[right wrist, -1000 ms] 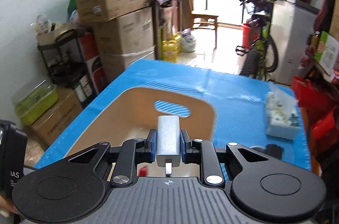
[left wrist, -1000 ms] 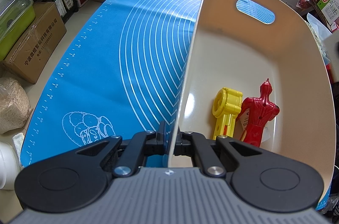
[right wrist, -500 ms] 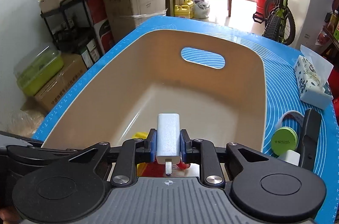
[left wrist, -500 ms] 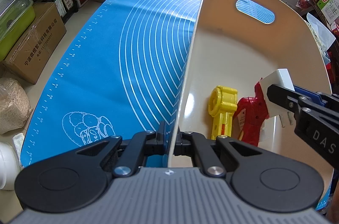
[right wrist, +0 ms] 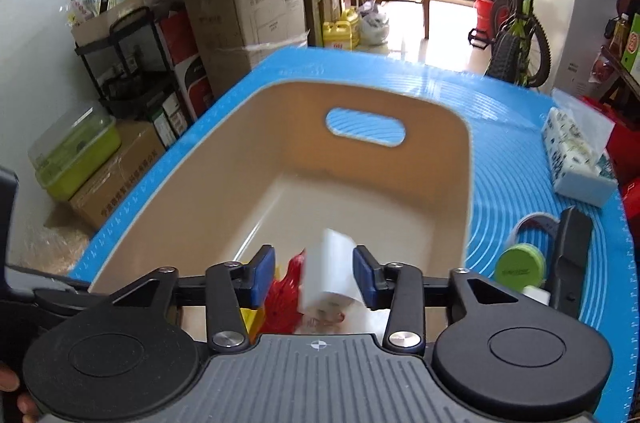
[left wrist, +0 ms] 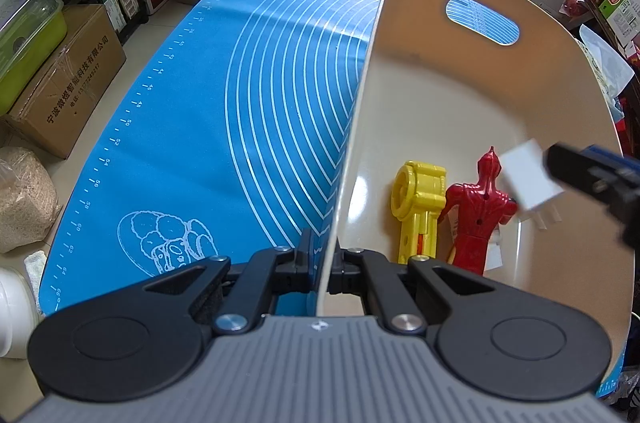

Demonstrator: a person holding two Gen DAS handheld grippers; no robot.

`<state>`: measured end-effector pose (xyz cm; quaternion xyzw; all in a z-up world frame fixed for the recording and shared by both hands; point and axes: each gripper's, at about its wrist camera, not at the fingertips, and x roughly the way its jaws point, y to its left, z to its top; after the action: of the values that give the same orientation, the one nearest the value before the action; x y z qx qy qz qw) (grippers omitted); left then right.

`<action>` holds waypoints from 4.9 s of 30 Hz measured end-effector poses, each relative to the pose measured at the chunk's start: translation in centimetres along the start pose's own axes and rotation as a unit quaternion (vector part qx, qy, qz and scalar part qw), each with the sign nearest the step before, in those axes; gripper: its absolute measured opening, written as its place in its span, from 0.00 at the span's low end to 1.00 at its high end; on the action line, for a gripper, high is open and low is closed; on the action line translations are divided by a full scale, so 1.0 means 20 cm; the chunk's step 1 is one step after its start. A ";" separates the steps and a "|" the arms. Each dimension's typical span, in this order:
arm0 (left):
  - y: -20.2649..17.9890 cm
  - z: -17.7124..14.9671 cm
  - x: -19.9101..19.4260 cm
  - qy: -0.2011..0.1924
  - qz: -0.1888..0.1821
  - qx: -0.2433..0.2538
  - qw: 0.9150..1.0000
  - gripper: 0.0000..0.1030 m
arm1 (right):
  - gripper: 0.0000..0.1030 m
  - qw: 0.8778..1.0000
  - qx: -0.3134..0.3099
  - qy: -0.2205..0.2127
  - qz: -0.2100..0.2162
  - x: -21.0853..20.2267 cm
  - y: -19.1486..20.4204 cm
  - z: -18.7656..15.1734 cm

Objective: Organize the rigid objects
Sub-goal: 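Carry the white charger into the basket and open the right tool, then return the right tool to the mat and grasp the second white charger, then lower the second white charger into the basket and open the right tool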

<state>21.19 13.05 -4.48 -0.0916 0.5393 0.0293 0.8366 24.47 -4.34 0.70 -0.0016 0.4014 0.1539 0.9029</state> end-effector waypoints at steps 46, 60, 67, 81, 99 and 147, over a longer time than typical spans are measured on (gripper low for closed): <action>0.01 0.00 0.00 0.000 -0.002 -0.002 1.000 0.07 | 0.47 0.983 0.055 0.053 -0.170 0.30 -0.63 -0.28; 0.00 0.00 0.00 0.000 -0.002 -0.003 1.000 0.07 | 0.35 0.975 0.102 0.061 -0.185 0.37 -0.68 -0.29; 0.00 0.00 0.00 0.001 -0.001 -0.002 1.000 0.07 | 0.35 0.977 0.105 0.045 -0.180 0.29 -0.68 -0.30; 0.01 0.00 0.00 0.000 0.000 -0.002 1.000 0.07 | 0.35 0.983 0.111 -0.011 -0.145 -0.01 -0.66 -0.20; 0.01 0.00 0.00 0.001 0.000 -0.002 1.000 0.07 | 0.35 0.998 0.003 -0.061 -0.025 -0.07 -0.07 0.05; -0.01 0.00 0.00 0.001 0.004 -0.001 1.000 0.07 | 0.89 0.992 0.040 -0.050 -0.106 -0.14 -0.50 0.01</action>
<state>21.26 12.83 -4.50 -0.0901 0.5406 0.0326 0.8358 25.59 -14.59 1.69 -0.0006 0.3589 0.0413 0.9325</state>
